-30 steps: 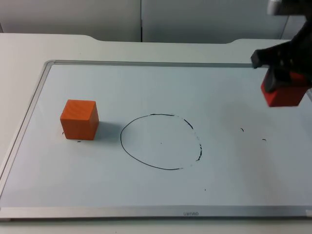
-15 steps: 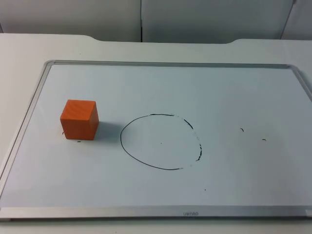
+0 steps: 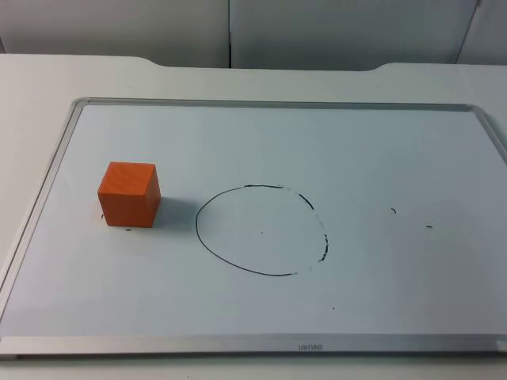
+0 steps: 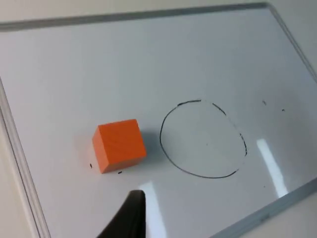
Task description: Pick up one cube with the left hand and another cube with the right hand. First place the cube in the right hand at the target position, then stack the cube in the left hand on top.
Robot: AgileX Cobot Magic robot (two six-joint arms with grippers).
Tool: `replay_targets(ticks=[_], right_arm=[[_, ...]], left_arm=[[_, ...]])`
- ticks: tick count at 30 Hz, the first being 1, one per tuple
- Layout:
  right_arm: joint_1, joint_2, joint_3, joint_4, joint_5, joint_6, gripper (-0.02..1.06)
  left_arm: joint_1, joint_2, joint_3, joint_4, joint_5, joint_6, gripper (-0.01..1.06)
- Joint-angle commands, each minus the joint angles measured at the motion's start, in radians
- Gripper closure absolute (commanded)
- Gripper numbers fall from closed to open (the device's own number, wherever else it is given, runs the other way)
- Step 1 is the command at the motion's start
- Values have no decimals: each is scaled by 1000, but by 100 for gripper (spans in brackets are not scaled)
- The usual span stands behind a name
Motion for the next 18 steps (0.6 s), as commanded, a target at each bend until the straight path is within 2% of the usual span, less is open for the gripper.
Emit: replay_targets(ticks=[1, 2, 5, 6, 9, 11, 15, 18], right_arm=[[1, 0, 3, -11, -32, 6, 105], [1, 0, 3, -11, -32, 6, 105], [1, 0, 3, -13, -36, 13, 105], [1, 0, 3, -13, -36, 13, 105], [1, 0, 3, -13, -36, 13, 105], [1, 0, 3, -13, -36, 13, 105], [1, 0, 3, -12, -38, 13, 105], [1, 0, 3, -12, -42, 13, 105]], left_arm=[[-59, 82, -9, -16, -54, 20, 1], [-59, 82, -9, -16, -54, 20, 1], [-170, 215, -9, 6, -216, -3, 1], [-170, 215, -9, 6, -216, -3, 1], [-225, 346, -35, 21, -295, -32, 1], [-238, 395, -56, 41, -304, -56, 1], [-279, 583, -178, 259, -309, -272, 1], [-294, 652, -233, 333, -304, -338, 1]])
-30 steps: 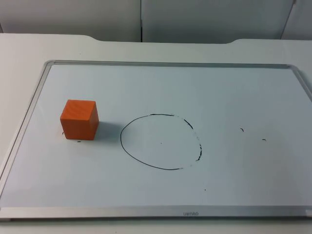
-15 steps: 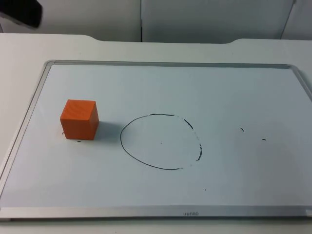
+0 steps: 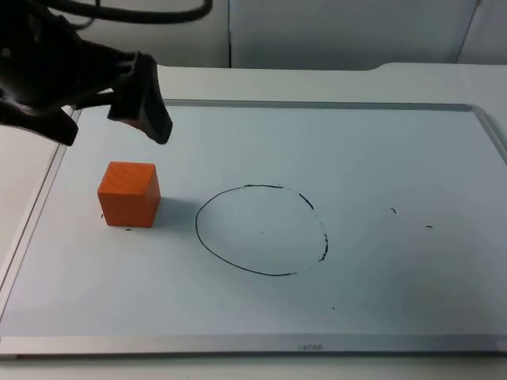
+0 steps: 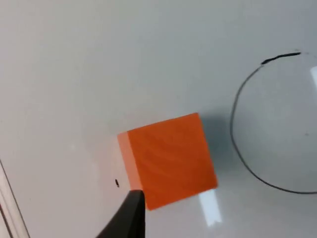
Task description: Pick up one cube with the left hand and another cube with the right hand. First place the cube in the right hand at the target position, then stack the cube in the left hand on top.
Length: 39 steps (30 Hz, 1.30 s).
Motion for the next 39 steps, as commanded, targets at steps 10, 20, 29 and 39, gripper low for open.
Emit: replay_targets(ticks=[10, 20, 29, 39], right_arm=[[1, 0, 3, -8, -35, 8, 105], [1, 0, 3, -8, -52, 6, 105], [1, 0, 3, -8, -55, 6, 105], [1, 0, 3, -8, -73, 6, 105]], left_arm=[[-72, 222, -170, 238, 6, -278, 1], [-75, 280, -176, 367, -22, -410, 1], [-78, 307, -176, 366, -42, -410, 1], [-96, 314, -176, 366, -70, -420, 39]])
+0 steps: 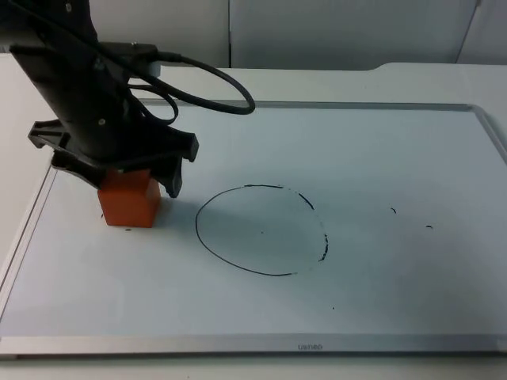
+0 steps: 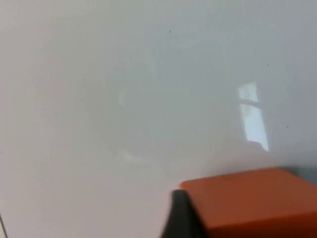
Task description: Pick up one cube with the left hand and another cube with the right hand. First place the cube in the right hand at the target position, then stack the cube in the left hand on top.
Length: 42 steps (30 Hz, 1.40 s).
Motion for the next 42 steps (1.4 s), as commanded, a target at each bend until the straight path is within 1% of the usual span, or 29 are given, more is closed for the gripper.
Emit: replay_targets(ticks=[1, 2, 3, 5, 12, 14, 16, 17, 18, 21, 22, 23, 24, 26, 27, 28, 29, 30, 32, 33, 34, 35, 37, 38, 41, 42], right_arm=[[1, 0, 3, -6, -23, 1, 105], [1, 0, 3, -6, -23, 1, 105], [1, 0, 3, -6, -23, 1, 105], [1, 0, 3, -6, -23, 1, 105], [1, 0, 3, -6, -23, 1, 105], [1, 0, 3, -6, -25, 1, 105], [1, 0, 3, -6, -23, 1, 105], [1, 0, 3, -6, -23, 1, 105], [1, 0, 3, -6, -19, 1, 105], [1, 12, -16, -3, 34, -24, 105], [1, 12, -16, -3, 34, -24, 105], [1, 21, -29, 3, 63, -35, 105], [1, 33, -48, 17, 85, -53, 105], [1, 65, -93, 62, 130, -113, 105], [1, 65, -93, 62, 130, -113, 105], [5, 82, -115, 87, 145, -146, 105], [22, 115, -159, 114, 180, -181, 105], [31, 130, -175, 113, 192, -183, 105], [80, 200, -234, 111, 228, -203, 105], [80, 200, -234, 111, 228, -203, 105], [118, 255, -284, 101, 258, -211, 105], [133, 277, -300, 98, 265, -213, 105], [189, 380, -369, 98, 282, -233, 105], [189, 380, -369, 98, 282, -233, 105], [230, 500, -437, 107, 295, -259, 105], [230, 500, -437, 107, 295, -259, 105]], left_arm=[[-6, 5, -8, -2, -8, -9, 49], [-6, 5, -8, -2, -8, 3, 58], [-6, 5, -8, -2, -8, 3, 58], [-6, 5, -8, -2, -8, -7, 70], [-6, 5, -8, -2, -3, -79, 73], [-6, 1, -10, -2, 27, -82, 79], [-6, -8, -19, 6, 83, -82, 89], [-6, -8, -19, 6, 83, -82, 89], [-8, -28, -32, 23, 133, -82, 94], [-14, -91, -41, 64, 210, -82, 103], [-14, -91, -41, 64, 210, -82, 103], [-14, -112, -42, 67, 227, -78, 105], [-14, -139, -42, 72, 244, -78, 105], [-14, -190, -42, 76, 276, -78, 105], [-14, -190, -42, 76, 276, -78, 105], [-14, -210, -42, 76, 291, -78, 105], [-14, -244, -42, 76, 318, -82, 105], [-14, -254, -42, 76, 327, -82, 105], [-29, -296, -42, 83, 364, -82, 105], [-29, -296, -42, 83, 364, -82, 105], [-40, -312, -42, 90, 375, -88, 105], [-53, -325, -42, 102, 382, -106, 105], [-78, -344, -42, 114, 399, -112, 105], [-78, -344, -42, 114, 399, -112, 105], [-104, -358, -42, 134, 447, -115, 105], [-104, -358, -42, 134, 447, -115, 105]])
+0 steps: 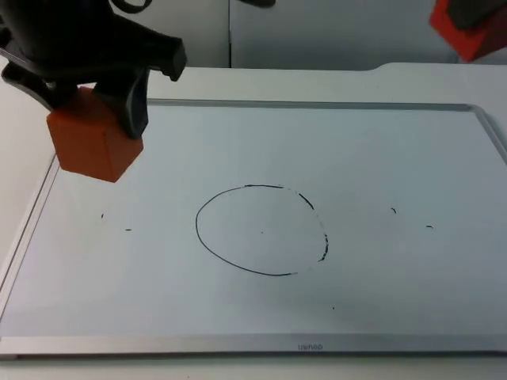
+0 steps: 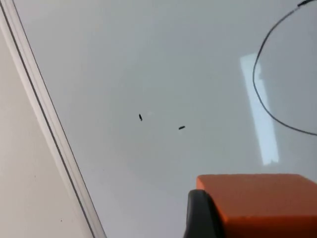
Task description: Pick up one cube with the left hand and another cube with the right hand. First place the cube in the right hand at the target position, then stack the cube in the left hand on top.
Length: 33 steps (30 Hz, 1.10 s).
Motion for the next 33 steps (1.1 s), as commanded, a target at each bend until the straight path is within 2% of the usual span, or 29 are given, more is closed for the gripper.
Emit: replay_targets(ticks=[1, 4, 10, 14, 21, 33], right_arm=[[17, 60, -40, 15, 7, -33, 105], [19, 148, -71, 96, 14, -109, 105], [19, 238, -80, 119, -30, -121, 105], [24, 322, -80, 180, -50, -169, 105], [78, 410, -82, 180, -123, -169, 105], [127, 588, -203, 214, -133, -165, 105]], left_arm=[[-15, -18, -8, 19, 42, -10, 105], [-17, -48, 33, 38, 42, -2, 105], [-15, -122, 154, 63, -23, -18, 105], [-15, -171, 242, 49, -54, -18, 105], [-15, -175, 286, 33, -78, -18, 105], [-15, -188, 288, 29, -82, 0, 105]])
